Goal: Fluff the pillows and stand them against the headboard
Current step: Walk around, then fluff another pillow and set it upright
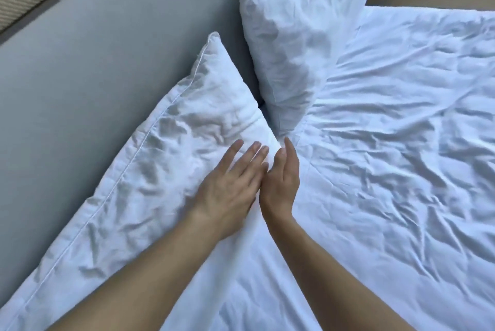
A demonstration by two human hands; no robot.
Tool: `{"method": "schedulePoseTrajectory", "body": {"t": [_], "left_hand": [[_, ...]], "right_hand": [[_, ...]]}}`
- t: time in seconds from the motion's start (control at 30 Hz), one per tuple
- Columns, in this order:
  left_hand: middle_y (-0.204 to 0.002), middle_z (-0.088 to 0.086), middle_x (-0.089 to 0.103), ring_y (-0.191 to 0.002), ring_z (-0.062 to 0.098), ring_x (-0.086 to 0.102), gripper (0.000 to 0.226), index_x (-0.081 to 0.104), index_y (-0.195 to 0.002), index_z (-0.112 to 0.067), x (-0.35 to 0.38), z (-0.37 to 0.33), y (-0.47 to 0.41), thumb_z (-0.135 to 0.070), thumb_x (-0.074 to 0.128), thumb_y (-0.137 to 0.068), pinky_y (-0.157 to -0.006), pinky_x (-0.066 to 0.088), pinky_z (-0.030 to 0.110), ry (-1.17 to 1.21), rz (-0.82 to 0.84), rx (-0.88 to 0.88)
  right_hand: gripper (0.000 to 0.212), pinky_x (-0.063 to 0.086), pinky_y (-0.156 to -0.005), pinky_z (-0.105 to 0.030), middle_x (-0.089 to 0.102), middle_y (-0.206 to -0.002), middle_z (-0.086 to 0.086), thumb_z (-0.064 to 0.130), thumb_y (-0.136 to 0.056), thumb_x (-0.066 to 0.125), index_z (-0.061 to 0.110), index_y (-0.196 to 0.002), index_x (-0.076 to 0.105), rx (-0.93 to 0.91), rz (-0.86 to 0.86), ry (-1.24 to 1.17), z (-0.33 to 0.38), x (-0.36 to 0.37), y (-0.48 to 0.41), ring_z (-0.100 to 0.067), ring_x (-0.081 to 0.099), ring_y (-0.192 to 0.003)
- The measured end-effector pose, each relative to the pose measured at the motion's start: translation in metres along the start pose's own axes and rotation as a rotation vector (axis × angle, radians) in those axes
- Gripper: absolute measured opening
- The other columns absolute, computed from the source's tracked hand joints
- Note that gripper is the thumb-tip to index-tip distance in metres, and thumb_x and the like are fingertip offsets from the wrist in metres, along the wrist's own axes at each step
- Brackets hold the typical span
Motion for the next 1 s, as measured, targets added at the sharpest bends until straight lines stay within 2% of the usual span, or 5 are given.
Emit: {"method": "schedulePoseTrajectory", "body": {"t": [0.1, 0.27, 0.6, 0.8, 1.0], "left_hand": [[-0.168, 0.017, -0.017, -0.154, 0.035, -0.021, 0.061, 0.006, -0.163, -0.024, 0.005, 0.021, -0.040, -0.048, 0.015, -0.107, -0.108, -0.034, 0.059, -0.133, 0.036, 0.063], [-0.165, 0.008, -0.030, -0.153, 0.026, -0.028, 0.063, -0.005, -0.160, -0.041, 0.025, 0.090, -0.037, -0.063, 0.005, -0.102, -0.117, -0.025, 0.051, -0.202, 0.064, -0.019], [-0.166, 0.009, -0.027, -0.153, 0.027, -0.026, 0.066, -0.014, -0.159, -0.026, 0.003, 0.098, -0.039, -0.056, 0.006, -0.104, -0.115, -0.025, 0.058, -0.366, 0.251, -0.151], [-0.167, 0.013, -0.022, -0.153, 0.036, -0.025, 0.066, -0.005, -0.161, -0.029, -0.010, 0.011, 0.010, -0.058, 0.009, -0.105, -0.109, -0.030, 0.063, -0.178, 0.289, 0.053], [-0.165, 0.011, -0.030, -0.152, 0.031, -0.028, 0.064, -0.005, -0.160, -0.038, 0.023, 0.047, 0.106, -0.062, 0.005, -0.102, -0.115, -0.028, 0.058, -0.165, 0.262, -0.048]], "right_hand": [[0.047, 0.014, -0.126, -0.036, 0.021, -0.166, 0.016, 0.046, -0.108, 0.030, 0.043, -0.155, 0.032, 0.004, 0.149, 0.014, -0.030, 0.011, -0.016, 0.007, 0.012, -0.150], [0.064, -0.016, -0.121, -0.038, -0.011, -0.169, 0.009, 0.069, -0.097, 0.019, 0.052, -0.156, 0.002, -0.062, 0.243, 0.306, -0.058, 0.063, -0.011, 0.004, -0.020, -0.149], [0.077, -0.004, -0.124, -0.054, -0.007, -0.170, -0.005, 0.072, -0.098, 0.022, 0.037, -0.160, -0.007, 0.433, 0.425, 0.464, -0.070, 0.032, -0.042, -0.026, -0.008, -0.156], [0.096, -0.001, -0.124, -0.056, -0.008, -0.170, -0.012, 0.063, -0.078, 0.011, 0.016, -0.162, 0.005, 0.086, 0.476, 0.540, -0.064, 0.024, 0.034, -0.037, -0.008, -0.155], [0.065, 0.003, -0.122, -0.049, -0.007, -0.170, -0.006, 0.059, -0.103, 0.020, 0.039, -0.160, -0.003, 0.301, 0.307, 0.387, -0.081, 0.042, 0.115, -0.027, -0.006, -0.156]]}}
Point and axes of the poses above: each hand's wrist, its own y-axis away from the middle knuckle, its own x-axis out of the palm, z = x × y, the point moved 2 cm from there along -y, towards the middle knuckle
